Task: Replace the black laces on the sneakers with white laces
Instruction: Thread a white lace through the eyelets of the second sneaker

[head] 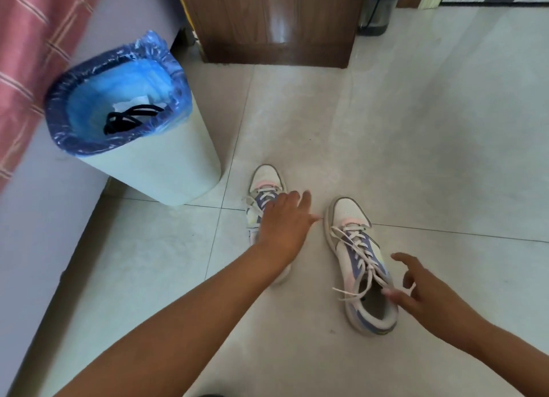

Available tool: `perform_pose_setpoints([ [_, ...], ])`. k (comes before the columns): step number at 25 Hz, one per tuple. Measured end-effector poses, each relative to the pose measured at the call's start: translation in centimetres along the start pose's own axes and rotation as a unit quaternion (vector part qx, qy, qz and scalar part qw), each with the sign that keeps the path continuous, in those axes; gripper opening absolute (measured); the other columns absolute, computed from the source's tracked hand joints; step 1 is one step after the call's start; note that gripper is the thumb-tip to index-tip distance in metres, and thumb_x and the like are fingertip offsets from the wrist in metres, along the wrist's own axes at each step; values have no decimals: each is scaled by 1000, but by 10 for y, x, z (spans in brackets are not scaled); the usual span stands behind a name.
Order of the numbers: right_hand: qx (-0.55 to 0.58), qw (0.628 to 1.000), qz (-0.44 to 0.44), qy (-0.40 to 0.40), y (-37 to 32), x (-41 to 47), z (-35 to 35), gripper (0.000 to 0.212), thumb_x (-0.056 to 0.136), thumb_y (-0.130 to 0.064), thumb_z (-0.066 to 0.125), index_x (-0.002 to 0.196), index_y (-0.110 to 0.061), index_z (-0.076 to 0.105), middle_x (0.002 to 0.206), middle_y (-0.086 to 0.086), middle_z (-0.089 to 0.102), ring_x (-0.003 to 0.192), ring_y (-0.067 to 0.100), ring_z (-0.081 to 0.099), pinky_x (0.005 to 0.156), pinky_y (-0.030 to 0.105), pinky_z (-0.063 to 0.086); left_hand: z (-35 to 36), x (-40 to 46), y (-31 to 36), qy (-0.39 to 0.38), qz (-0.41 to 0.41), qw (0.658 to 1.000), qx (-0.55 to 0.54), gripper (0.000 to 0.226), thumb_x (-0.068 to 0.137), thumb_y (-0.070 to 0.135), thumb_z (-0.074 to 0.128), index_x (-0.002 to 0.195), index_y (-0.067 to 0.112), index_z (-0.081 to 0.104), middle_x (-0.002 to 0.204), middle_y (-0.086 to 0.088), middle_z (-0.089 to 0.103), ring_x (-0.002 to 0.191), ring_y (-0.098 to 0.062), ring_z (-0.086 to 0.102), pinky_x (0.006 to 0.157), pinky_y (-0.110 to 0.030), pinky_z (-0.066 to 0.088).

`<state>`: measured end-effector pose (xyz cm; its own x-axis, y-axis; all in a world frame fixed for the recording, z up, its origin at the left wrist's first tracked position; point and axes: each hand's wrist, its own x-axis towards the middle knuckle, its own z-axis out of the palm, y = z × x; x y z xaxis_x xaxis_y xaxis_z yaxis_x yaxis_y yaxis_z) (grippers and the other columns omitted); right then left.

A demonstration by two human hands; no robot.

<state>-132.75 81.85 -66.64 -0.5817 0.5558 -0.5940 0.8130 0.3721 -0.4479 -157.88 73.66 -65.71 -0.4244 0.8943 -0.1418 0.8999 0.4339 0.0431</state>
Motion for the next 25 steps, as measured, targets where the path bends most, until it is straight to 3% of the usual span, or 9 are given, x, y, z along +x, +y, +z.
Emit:
perform_pose_setpoints([
  [2,-80,996,-35,-18,-14,6,2,50,92,-38,54,118,-53,14,98,-14,47,76,1,52,65,15,40,-3,-18,-43,-4,-134,986,-96,55,87,25,62,134,8,40,125,-12,47,111,-28,50,86,-36,44],
  [5,-36,998,-26,48,-25,27,2,36,94,-21,51,116,-41,32,96,-7,52,75,3,52,63,19,41,11,-35,-81,-210,-234,889,-333,49,87,31,60,125,8,38,128,-12,38,106,-24,50,81,-31,44],
  [6,-31,997,-9,69,-28,36,0,33,93,-17,50,119,-35,38,97,-3,53,77,11,55,65,23,42,16,-35,-83,-223,-232,878,-354,50,86,32,61,124,8,40,126,-11,40,103,-23,52,79,-31,45],
  [9,-160,979,28,121,-45,56,-11,42,87,-10,54,127,-15,43,105,12,56,89,32,56,72,36,46,30,-25,-69,-177,-199,914,-306,55,90,32,57,132,7,34,126,-14,38,105,-32,54,81,-34,44],
  [11,-258,944,-40,203,-69,63,-14,56,76,-6,66,130,-7,48,105,16,60,88,37,58,69,43,50,31,-22,-60,-154,-203,919,-302,54,93,28,52,137,6,29,128,-15,36,104,-36,56,81,-35,43],
  [15,-43,985,-133,100,-146,62,-2,54,94,-28,50,143,-20,30,132,0,44,114,20,49,96,36,43,21,-28,-51,-90,-183,941,-269,56,95,27,46,144,13,21,127,-7,34,86,-28,58,66,-31,41],
  [18,4,989,-126,81,-173,58,9,31,94,-29,45,124,-22,45,112,-1,52,97,14,53,91,35,46,2,-34,-43,-35,-155,962,-221,69,96,29,47,148,12,5,127,-5,30,76,-18,52,61,-21,37],
  [22,18,979,-156,133,-193,34,-1,30,90,-25,48,120,-21,44,102,-4,50,88,11,49,84,30,45,0,-41,-48,55,-124,964,-229,71,79,18,65,141,-2,36,116,-11,52,71,-14,52,51,-12,36],
  [25,-20,969,-178,171,-199,14,-14,52,89,-29,47,138,-18,32,115,-6,46,98,9,46,88,21,41,-8,-46,-45,125,-73,971,-190,61,77,19,53,132,-5,49,107,-11,60,81,-11,43,47,-8,31],
])
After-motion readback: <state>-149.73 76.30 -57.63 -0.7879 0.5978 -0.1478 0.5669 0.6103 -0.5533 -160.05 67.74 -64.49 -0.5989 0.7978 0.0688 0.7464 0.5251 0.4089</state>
